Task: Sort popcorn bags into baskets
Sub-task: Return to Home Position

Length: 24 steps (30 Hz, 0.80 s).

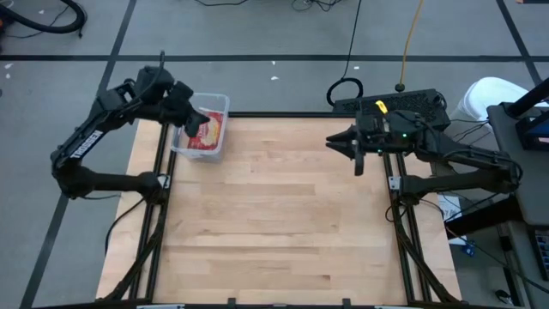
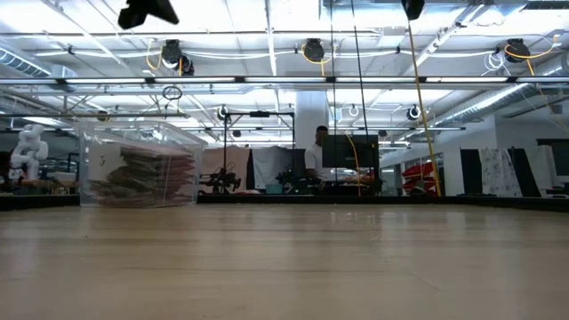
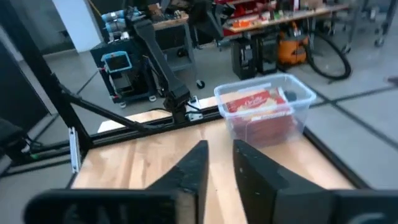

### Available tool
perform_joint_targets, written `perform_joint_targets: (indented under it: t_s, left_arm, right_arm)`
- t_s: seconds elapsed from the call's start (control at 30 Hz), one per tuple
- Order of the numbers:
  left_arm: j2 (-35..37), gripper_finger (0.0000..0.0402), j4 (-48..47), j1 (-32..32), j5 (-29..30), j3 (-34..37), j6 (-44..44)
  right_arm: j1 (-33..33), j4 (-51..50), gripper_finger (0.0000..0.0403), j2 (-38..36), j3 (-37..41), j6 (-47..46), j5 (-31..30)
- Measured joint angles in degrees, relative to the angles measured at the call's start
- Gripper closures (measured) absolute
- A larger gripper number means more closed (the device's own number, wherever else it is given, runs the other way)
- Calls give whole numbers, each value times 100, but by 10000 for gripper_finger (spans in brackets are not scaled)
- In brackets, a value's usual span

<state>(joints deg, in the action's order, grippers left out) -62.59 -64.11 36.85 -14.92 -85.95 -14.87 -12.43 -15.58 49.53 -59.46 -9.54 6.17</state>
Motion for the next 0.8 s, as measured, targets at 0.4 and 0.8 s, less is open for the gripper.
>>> perform_joint_targets:
  t_s: [0.4, 0.8]
  left_arm:
    - [6, 395, 973, -2295, 1904, 385, 231]
    - [282, 396, 2219, -3314, 2210, 1383, 197]
  right_arm:
    - [2, -658, 399, -524, 0, 637, -7]
    - [15, -791, 402, -677, 104, 1372, -11]
